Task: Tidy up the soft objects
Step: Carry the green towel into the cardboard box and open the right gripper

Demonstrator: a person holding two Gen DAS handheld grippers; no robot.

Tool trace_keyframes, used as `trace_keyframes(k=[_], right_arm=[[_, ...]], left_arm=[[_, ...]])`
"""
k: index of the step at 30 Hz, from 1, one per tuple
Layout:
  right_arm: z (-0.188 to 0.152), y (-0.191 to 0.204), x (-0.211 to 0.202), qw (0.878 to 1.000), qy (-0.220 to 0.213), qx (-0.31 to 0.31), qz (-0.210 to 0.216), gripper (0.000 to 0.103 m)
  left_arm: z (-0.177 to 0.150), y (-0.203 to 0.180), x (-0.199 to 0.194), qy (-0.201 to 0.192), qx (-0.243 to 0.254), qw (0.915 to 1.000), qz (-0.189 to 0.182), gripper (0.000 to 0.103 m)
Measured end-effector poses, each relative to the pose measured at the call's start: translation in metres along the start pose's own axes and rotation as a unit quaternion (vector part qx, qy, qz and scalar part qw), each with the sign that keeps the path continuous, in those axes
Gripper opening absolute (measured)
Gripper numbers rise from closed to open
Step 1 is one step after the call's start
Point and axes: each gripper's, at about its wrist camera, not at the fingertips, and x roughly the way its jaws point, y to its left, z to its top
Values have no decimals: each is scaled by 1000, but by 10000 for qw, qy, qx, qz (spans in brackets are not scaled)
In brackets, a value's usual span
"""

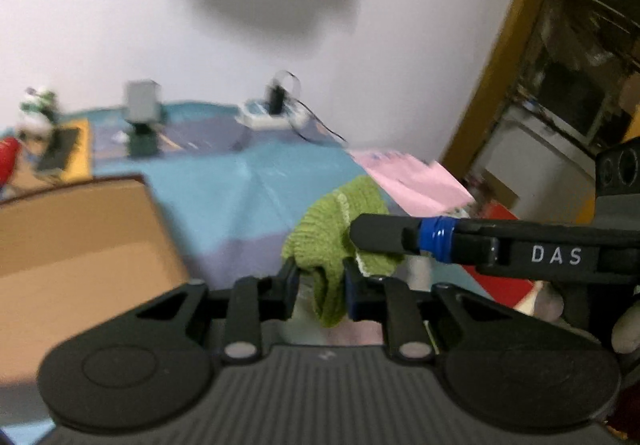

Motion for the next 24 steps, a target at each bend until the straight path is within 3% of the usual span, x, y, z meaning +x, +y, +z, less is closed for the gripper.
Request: trace_keyframes(k=[7,14,20,21,23,24], right_arm=[[19,50,122,9970,410,-325,579,0],[5,66,243,9893,1326,-30,614,0],[-10,78,292,9785,1991,247,478,0],[-11,79,295,9780,2011,286,470,3],[-10,80,295,9792,1984,268,331,4],[-10,81,295,9796,1975,237,298,5]], left_arm=[[25,101,-30,-169,-150,9947,1003,17],[16,207,-14,363,-492,9778,2003,17],[-3,261,5,907,-620,9618,2507,18],[-5,267,0,912,-591,9612,2535,21],[-7,271,-1,845,-523,9582,2682,48],[-8,274,-5,806,-507,9561,2772,55]])
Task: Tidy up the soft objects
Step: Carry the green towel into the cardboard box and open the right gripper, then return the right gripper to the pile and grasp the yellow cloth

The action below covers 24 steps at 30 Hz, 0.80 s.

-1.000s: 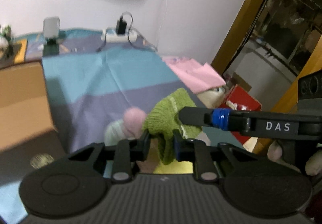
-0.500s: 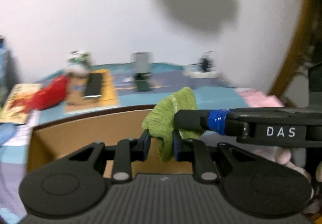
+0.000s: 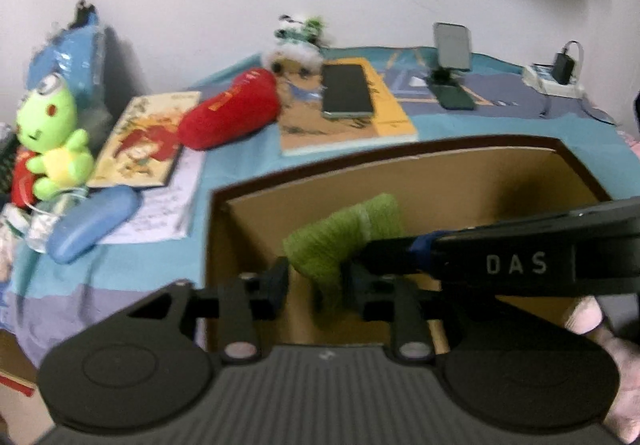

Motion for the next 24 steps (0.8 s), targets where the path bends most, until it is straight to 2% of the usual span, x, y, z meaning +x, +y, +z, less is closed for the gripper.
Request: trace_keyframes(k=[1,4,7,10,13,19,24], right_arm=[[0,0,-1,10000,-21,-16,0,5],[0,0,-2,9999,-56,-34,-122,6],[-4,3,-15,9997,-213,-69,-40,6],[-11,4,-34,9989,-449,-17,-104,7],[-21,5,-56,9976,-666,-112,-117,7],[-49,-7,-115,9942,-1059,-115,-137,7],[-78,-26,-173,9900,-1339,-72,-435,7]], left_arm=[[0,2,0,-59,-32,9999,114,60],[-3,9,-5,-108,-101,9998,118,66],[-4,8,-11,-145,-111,9997,178,66],[-8,3,-24,-212,-172,9996,60,66],[-15,-14,-43,-346,-80,9994,22,66],[-28,-66,-84,-541,138,9965,-618,66],[-44,-128,-109,-497,346,9875,-1452,66]])
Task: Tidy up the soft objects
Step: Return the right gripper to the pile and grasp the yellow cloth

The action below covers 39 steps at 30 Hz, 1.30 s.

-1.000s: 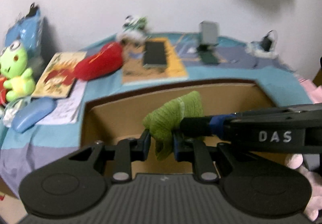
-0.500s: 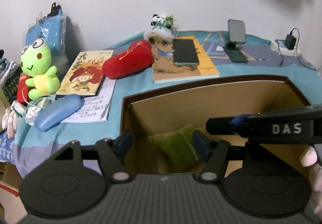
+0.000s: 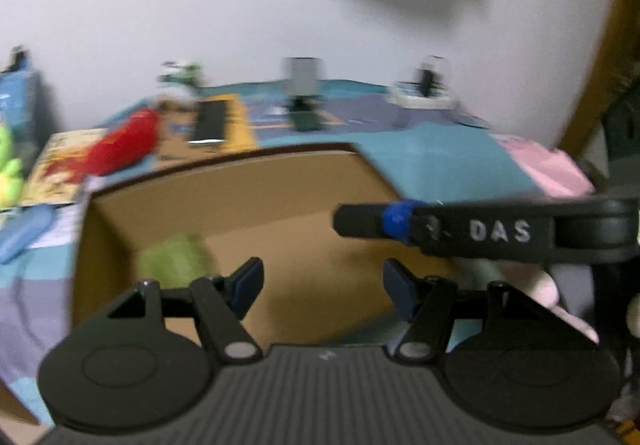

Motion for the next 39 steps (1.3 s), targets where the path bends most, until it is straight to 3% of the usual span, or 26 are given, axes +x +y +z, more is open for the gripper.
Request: trace_keyframes(k=[6,12,18,22,24,25,26,32,39], right_arm=[[-23,-53,-77,9970,-175,261,-706,8],[-53,-104,-140,9876,-155,740,-1375,9],[-83,-135,-167,9826,87,1145,-1461,11],[-95,-143,-169,9829,216,1317,-1267,12],[-98,-146,-166,9829,303,1379,-1183,12],[-101,-148,-165,9825,369,1422,-1147,12],[-102,-149,-161,9820,430,1480,-1088,12],[-109,-152,-156,9806,544,1735,-726,9],[-97,-144,-160,9833,360,1684,-590,7]], left_arm=[[-19,-84,1,142,408,9953,-870,66],[-41,-154,16,413,683,9834,-1632,69],[-52,-197,42,768,787,9738,-1993,71],[-57,-214,58,932,948,9759,-1729,71],[-59,-218,61,974,964,9765,-1666,61],[-59,-218,61,983,977,9766,-1646,45],[-59,-220,62,1020,1011,9759,-1641,37],[-62,-218,58,993,1002,9767,-1618,19],[-57,-213,47,711,916,9777,-1752,14]])
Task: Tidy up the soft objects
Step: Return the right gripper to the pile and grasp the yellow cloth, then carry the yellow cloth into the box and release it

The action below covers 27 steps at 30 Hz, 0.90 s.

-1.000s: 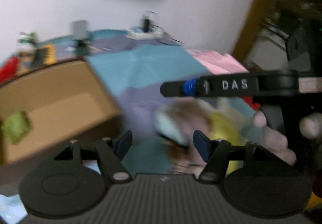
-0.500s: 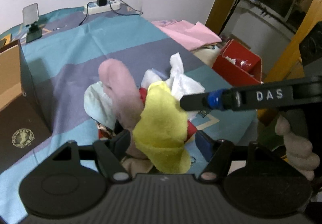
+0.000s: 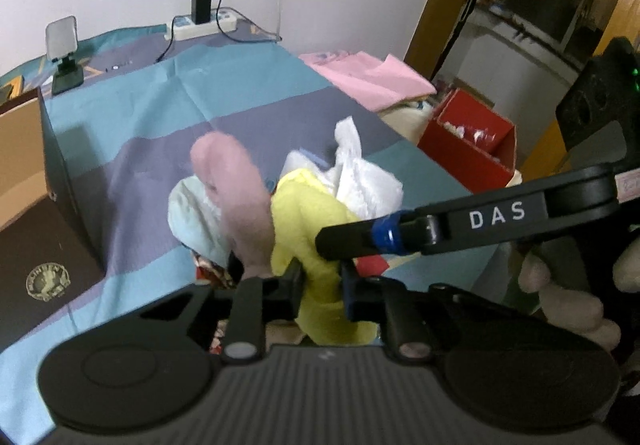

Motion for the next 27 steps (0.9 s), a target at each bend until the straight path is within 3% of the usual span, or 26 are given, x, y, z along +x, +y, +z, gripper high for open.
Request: trace_keyframes(k=[7,12,19,27], right_arm=[[20,36,-21,9975,-552,-232,367,7],[41,74,-8,9923,-816,-610,702,8],[64,145,56,9800,-811,-1272,1299,8],[71,221,143,9642,-730,-1800,1805,8]], left_arm=[[19,5,-41,-695,94,9975,-117,13],[37,20,-77,-1235,205,9921,29,13],[40,76,-128,-1697,151,9817,855,13],[31,157,-170,-1960,-53,9603,1982,13]])
